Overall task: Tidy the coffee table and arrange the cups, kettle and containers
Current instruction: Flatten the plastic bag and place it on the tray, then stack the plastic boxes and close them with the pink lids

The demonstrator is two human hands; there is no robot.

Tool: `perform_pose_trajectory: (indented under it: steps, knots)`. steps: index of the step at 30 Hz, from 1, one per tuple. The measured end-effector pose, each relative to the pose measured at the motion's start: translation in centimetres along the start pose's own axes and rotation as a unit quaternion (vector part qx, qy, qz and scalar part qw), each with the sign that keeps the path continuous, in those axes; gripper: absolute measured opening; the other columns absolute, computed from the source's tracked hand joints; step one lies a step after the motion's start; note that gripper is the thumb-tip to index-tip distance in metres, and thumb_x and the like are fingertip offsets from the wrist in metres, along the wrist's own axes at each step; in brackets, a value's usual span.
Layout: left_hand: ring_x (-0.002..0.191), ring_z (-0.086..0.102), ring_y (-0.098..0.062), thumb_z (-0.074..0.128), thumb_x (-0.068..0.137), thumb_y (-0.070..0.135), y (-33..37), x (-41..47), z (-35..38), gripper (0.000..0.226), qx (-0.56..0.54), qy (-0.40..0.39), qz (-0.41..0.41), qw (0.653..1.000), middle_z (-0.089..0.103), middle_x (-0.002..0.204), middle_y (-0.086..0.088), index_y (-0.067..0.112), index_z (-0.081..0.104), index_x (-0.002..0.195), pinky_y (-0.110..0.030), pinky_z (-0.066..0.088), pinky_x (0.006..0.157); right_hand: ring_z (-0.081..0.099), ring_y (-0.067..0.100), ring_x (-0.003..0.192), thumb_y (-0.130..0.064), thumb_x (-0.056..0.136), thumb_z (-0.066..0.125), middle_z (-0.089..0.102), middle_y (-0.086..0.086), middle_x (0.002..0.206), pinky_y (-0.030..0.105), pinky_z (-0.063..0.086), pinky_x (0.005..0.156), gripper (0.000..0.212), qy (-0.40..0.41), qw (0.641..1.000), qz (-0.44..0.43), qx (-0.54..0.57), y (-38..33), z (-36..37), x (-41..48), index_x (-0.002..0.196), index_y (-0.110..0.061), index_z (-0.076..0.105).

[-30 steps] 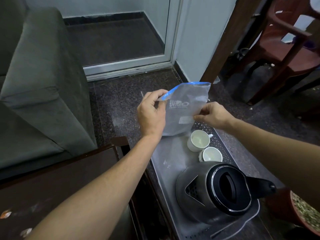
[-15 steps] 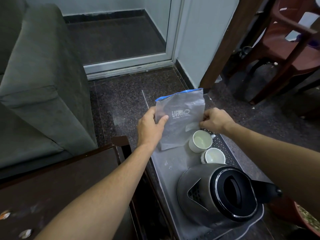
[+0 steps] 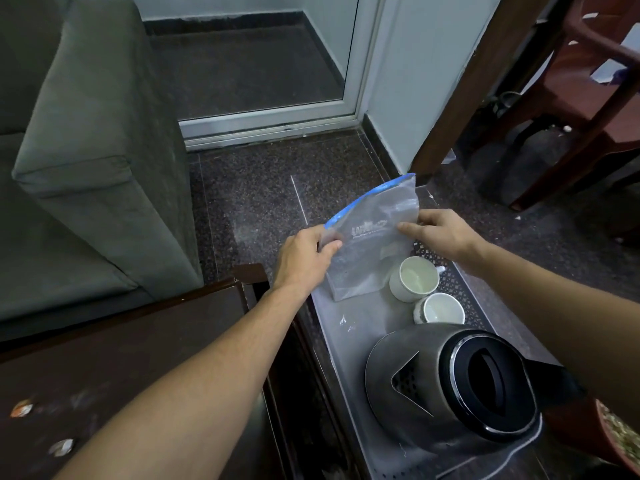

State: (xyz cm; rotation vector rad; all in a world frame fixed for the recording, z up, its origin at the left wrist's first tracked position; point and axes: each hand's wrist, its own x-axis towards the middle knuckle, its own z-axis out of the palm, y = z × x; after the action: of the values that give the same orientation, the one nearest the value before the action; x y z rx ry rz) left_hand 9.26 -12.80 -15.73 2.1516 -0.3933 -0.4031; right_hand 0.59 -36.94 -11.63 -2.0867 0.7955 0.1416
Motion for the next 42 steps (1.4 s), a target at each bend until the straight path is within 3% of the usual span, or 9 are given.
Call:
perform_pose_trajectory:
  steps: [6,9,13,16,19,21,28,35,42]
  knots:
    - [0.104,0.068,-0.012,0.073,0.09,0.043,0.2,1.0,0.0,0.025,-0.06,-0.025,-0.042,0.997,0.075,0.109,0.012,0.031,0.071,0.112,-0.031,0.052,0.091,0.059,0.016,0.072,-0.038,0.087,0.08,0.067,-0.004,0.075,0.03,0.047,0.064,0.026,0.009,0.999,0.039,-0.03,0.9,-0.3,0.7,0.081,-0.015,0.073]
    - [0.101,0.069,-0.006,0.076,0.083,0.054,0.1,1.3,0.1,0.033,-0.112,-0.027,-0.055,0.992,0.074,0.106,0.015,0.037,0.066,0.109,-0.033,0.055,0.09,0.061,0.017,0.071,-0.04,0.079,0.087,0.069,-0.001,0.081,0.031,0.049,0.064,0.032,0.01,0.999,0.035,-0.037,0.5,-0.2,1.1,0.091,-0.015,0.071]
    - [0.098,0.07,-0.001,0.081,0.057,0.074,-0.3,1.3,-0.4,0.081,-0.16,-0.031,-0.063,0.985,0.073,0.106,0.016,0.035,0.059,0.124,-0.034,0.058,0.092,0.06,0.012,0.07,-0.034,0.077,0.088,0.07,0.001,0.098,0.025,0.042,0.055,0.051,0.003,0.997,0.051,-0.052,-0.2,-0.4,1.2,0.119,-0.017,0.065]
    - [0.111,0.066,-0.009,0.079,0.053,0.077,-0.4,1.0,-1.9,0.123,-0.175,-0.021,-0.078,0.981,0.068,0.124,0.008,0.024,0.035,0.155,-0.035,0.053,0.102,0.066,0.018,0.088,-0.027,0.082,0.079,0.072,0.004,0.109,0.029,0.051,0.076,0.049,0.069,0.993,0.0,-0.094,-1.0,-0.9,0.6,0.129,-0.021,0.065]
    - [0.117,0.062,-0.016,0.072,0.076,0.068,-1.0,0.4,-4.8,0.103,-0.189,0.044,-0.082,0.978,0.064,0.13,0.0,0.02,0.03,0.157,-0.039,0.049,0.107,0.065,0.019,0.086,-0.037,0.078,0.063,0.071,0.002,0.09,0.042,0.056,0.088,0.046,0.229,0.965,-0.098,-0.085,-4.7,0.0,-0.9,0.123,-0.026,0.064]
    - [0.113,0.063,-0.014,0.061,0.09,0.063,-2.0,-0.3,-7.5,0.08,-0.171,0.104,-0.063,0.978,0.066,0.126,0.002,0.02,0.039,0.154,-0.037,0.049,0.104,0.067,0.023,0.084,-0.04,0.078,0.057,0.069,0.001,0.083,0.044,0.056,0.089,0.047,0.241,0.954,-0.143,-0.101,-9.1,2.3,-1.9,0.123,-0.027,0.062]
    - [0.098,0.069,-0.021,0.063,0.095,0.019,-9.1,-6.0,-20.1,0.022,-0.019,0.203,-0.028,0.979,0.073,0.107,-0.003,0.015,0.071,0.116,-0.04,0.055,0.09,0.071,0.033,0.1,-0.033,0.084,0.057,0.078,0.01,0.102,0.043,0.059,0.088,0.031,0.031,0.937,-0.284,-0.2,-24.6,21.6,-8.4,0.104,-0.019,0.077]
    - [0.11,0.066,-0.035,0.058,0.093,0.027,-16.9,-16.8,-33.9,0.023,0.113,0.133,-0.149,0.973,0.076,0.11,-0.009,0.026,0.07,0.113,-0.037,0.053,0.086,0.069,0.033,0.11,-0.034,0.086,0.063,0.076,0.012,0.111,0.039,0.058,0.09,0.025,-0.127,0.926,-0.269,-0.231,-32.5,37.7,-19.7,0.105,-0.024,0.077]
    - [0.11,0.066,-0.039,0.058,0.09,0.026,-21.3,-23.4,-39.4,0.024,0.174,0.064,-0.194,0.963,0.073,0.113,-0.016,0.025,0.073,0.109,-0.036,0.051,0.084,0.069,0.036,0.104,-0.03,0.084,0.065,0.075,0.017,0.109,0.037,0.057,0.085,0.022,-0.159,0.924,-0.215,-0.273,-34.6,44.6,-26.8,0.1,-0.024,0.078]
